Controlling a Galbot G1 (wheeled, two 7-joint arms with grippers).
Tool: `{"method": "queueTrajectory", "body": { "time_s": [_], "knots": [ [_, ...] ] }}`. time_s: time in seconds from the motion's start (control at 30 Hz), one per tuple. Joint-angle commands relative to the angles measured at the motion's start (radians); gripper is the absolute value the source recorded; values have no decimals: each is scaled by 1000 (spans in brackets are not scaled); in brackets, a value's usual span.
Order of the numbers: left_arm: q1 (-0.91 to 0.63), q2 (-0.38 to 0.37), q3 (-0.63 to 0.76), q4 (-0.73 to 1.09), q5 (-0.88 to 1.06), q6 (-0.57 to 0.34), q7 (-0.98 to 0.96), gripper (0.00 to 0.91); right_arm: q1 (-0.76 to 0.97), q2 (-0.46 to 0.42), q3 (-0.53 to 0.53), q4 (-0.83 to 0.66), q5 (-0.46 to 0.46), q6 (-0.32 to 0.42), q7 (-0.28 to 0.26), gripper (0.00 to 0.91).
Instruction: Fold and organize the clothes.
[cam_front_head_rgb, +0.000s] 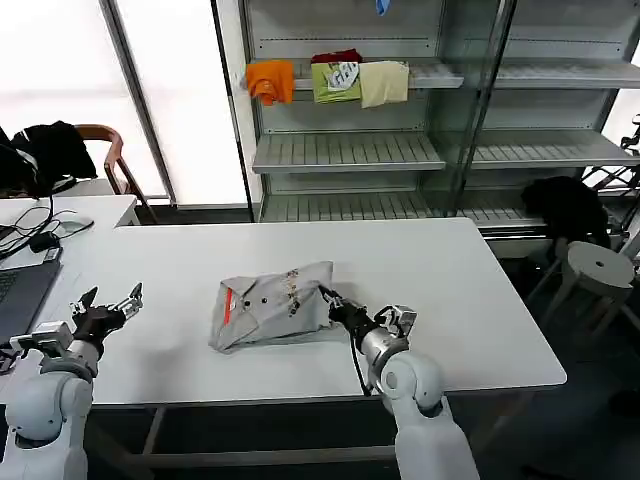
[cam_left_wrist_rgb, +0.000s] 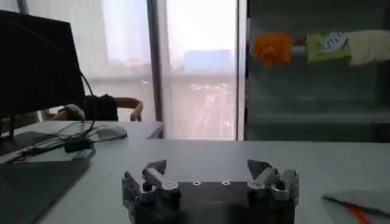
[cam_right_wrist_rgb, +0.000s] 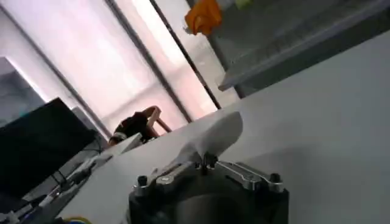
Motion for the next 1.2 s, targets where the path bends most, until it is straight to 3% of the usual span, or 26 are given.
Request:
{"method": "queueTrajectory", "body": {
  "time_s": [0.03, 0.4, 0.43, 0.47, 0.5, 0.7, 0.83, 0.9, 0.97, 1.2],
  "knots": [
    [2, -6, 13, 7, -2, -2, 1, 907, -41, -262, 71, 84, 38, 1, 26, 0],
    [10, -13, 18, 13, -2, -5, 2, 907, -29, -293, 97, 53, 12, 1, 10, 0],
    [10, -14, 19, 14, -2, -5, 2, 907, -28, -293, 95, 49, -7, 1, -1, 141],
    [10, -15, 20, 16, -2, -5, 2, 907, -28, -291, 93, 44, -41, 1, -21, 907],
    [10, -16, 21, 17, -2, -5, 2, 907, -28, -289, 93, 41, -50, 2, -33, 907],
    [7, -20, 26, 17, -2, -6, 3, 907, -59, -215, 120, 58, -332, 7, -127, 907],
    [4, -24, 33, 14, -15, -28, 12, 907, -84, -245, 114, 88, -457, 63, -102, 907],
    [2, -31, 46, 3, -40, -64, 23, 907, -98, -272, 132, 97, -573, 118, -67, 907],
    [3, -39, 65, -11, -72, -88, 35, 907, -99, -300, 155, 96, -602, 124, -18, 907],
    [-8, -119, 161, -36, -46, -105, 38, 907, -94, -349, 219, 82, -584, 102, 40, 907]
  ]
}}
